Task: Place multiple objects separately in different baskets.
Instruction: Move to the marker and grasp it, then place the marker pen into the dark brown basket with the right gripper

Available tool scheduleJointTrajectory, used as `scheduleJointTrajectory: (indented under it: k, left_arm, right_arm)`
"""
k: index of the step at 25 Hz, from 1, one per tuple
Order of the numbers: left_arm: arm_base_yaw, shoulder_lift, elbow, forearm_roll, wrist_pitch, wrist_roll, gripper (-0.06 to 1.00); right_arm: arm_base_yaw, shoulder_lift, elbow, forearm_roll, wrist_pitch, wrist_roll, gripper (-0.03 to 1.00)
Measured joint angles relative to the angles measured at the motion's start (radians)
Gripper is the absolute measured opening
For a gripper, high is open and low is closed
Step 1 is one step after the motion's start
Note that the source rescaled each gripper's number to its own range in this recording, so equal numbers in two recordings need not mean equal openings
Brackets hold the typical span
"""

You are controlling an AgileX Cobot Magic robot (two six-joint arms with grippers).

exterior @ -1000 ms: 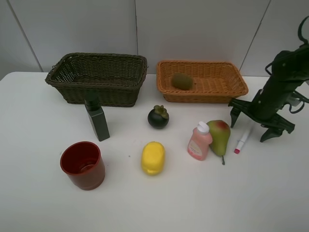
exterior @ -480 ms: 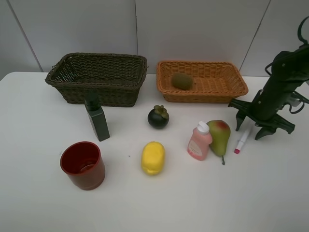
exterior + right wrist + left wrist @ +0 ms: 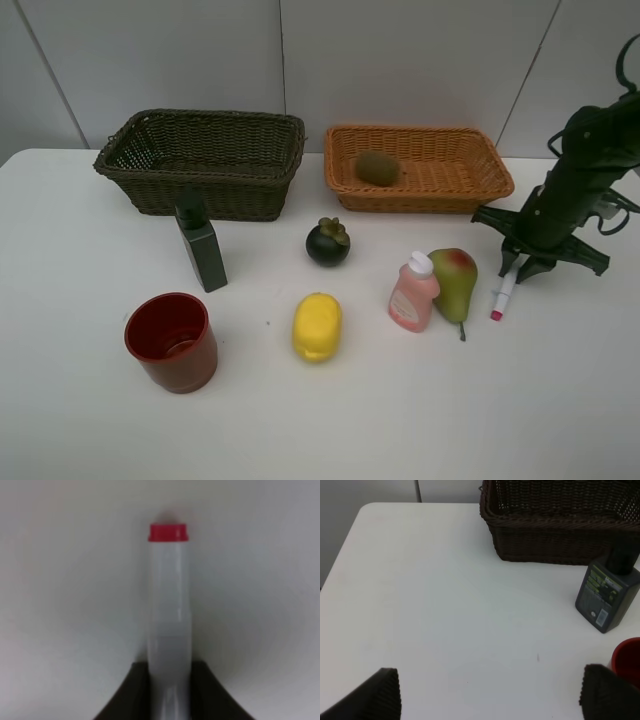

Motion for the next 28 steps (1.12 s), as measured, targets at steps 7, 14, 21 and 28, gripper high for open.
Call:
scheduleJointTrajectory:
  k: [7, 14, 21, 28]
  left_arm:
    - [0.000, 0.000, 0.000, 0.000, 0.000, 0.000, 0.93]
    - [0.000, 0.000, 0.000, 0.000, 0.000, 0.000, 0.93]
    - [0.000, 0.000, 0.000, 0.000, 0.000, 0.000, 0.93]
    - [0.000, 0.000, 0.000, 0.000, 0.000, 0.000, 0.93]
  right_arm:
    - [0.000, -0.082, 0.000, 0.000, 0.001, -0.003, 0.00]
    - [0.000, -0.258, 0.000, -0.015, -0.020, -0.004, 0.00]
    - [0.000, -0.314, -0.089, -0.058, -0.127, -0.143, 0.00]
    - [0.000, -0.309, -0.174, -0.118, -0.324, -0.253, 0.00]
